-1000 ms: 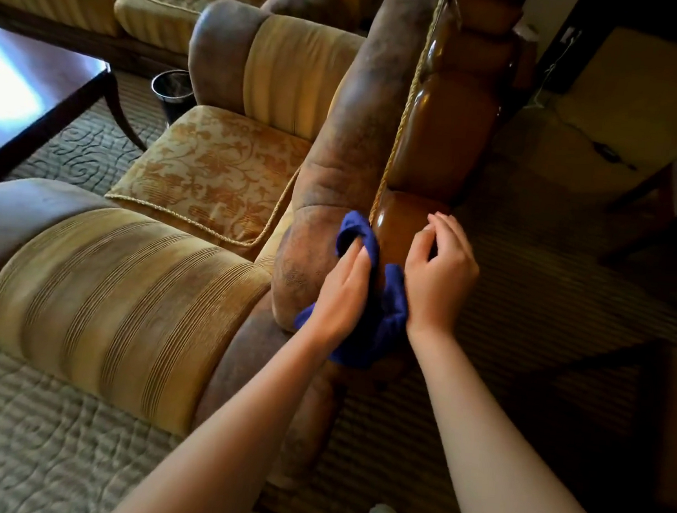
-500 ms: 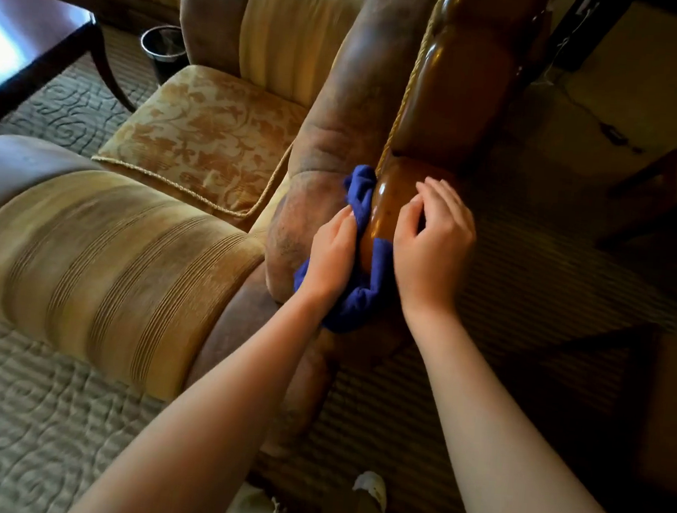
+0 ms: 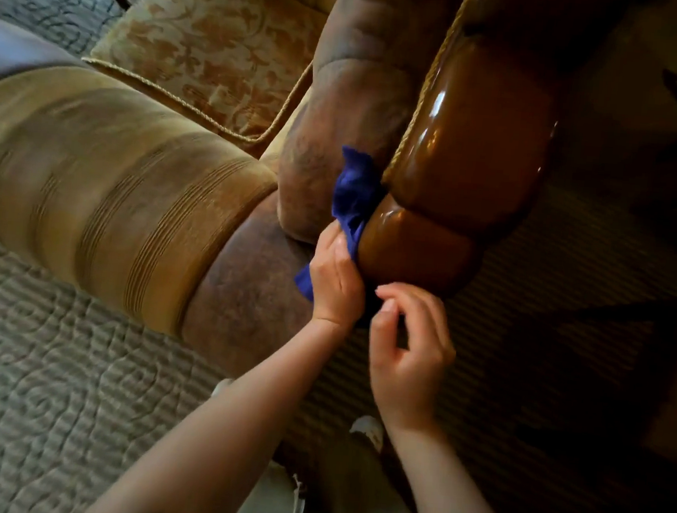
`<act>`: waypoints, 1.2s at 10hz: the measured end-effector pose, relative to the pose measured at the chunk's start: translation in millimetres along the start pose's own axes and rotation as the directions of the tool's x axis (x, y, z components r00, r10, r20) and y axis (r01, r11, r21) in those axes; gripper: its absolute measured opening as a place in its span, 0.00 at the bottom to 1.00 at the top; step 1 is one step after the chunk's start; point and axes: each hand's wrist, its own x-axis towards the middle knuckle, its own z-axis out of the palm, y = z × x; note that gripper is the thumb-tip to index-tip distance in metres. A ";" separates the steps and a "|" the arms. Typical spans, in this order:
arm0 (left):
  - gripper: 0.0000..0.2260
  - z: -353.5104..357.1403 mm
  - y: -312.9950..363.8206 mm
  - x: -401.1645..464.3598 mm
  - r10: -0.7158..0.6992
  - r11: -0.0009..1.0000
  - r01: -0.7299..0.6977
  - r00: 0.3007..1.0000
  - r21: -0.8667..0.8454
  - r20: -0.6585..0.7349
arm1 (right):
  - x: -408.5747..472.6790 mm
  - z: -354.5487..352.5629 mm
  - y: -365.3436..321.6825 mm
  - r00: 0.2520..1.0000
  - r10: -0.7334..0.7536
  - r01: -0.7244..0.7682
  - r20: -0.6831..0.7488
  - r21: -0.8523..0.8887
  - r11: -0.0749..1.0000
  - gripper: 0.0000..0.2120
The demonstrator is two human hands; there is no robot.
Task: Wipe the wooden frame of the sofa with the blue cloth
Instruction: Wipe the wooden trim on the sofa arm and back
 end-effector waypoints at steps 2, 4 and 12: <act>0.12 20.7 -66.6 9.5 -0.086 0.991 0.083 0.996 0.109 0.028 | -40.8 30.1 52.3 0.968 0.112 -0.179 0.223 0.305 0.935 0.12; 0.14 13.4 -81.6 11.2 -0.203 0.979 0.198 0.973 0.056 0.110 | -47.8 71.9 72.6 0.355 0.632 -0.854 0.689 -0.036 0.519 0.20; 0.10 -0.5 84.2 -54.7 -0.677 0.592 0.778 0.622 -0.211 0.393 | 37.5 -42.9 21.4 0.536 0.752 -0.807 0.384 0.494 0.323 0.16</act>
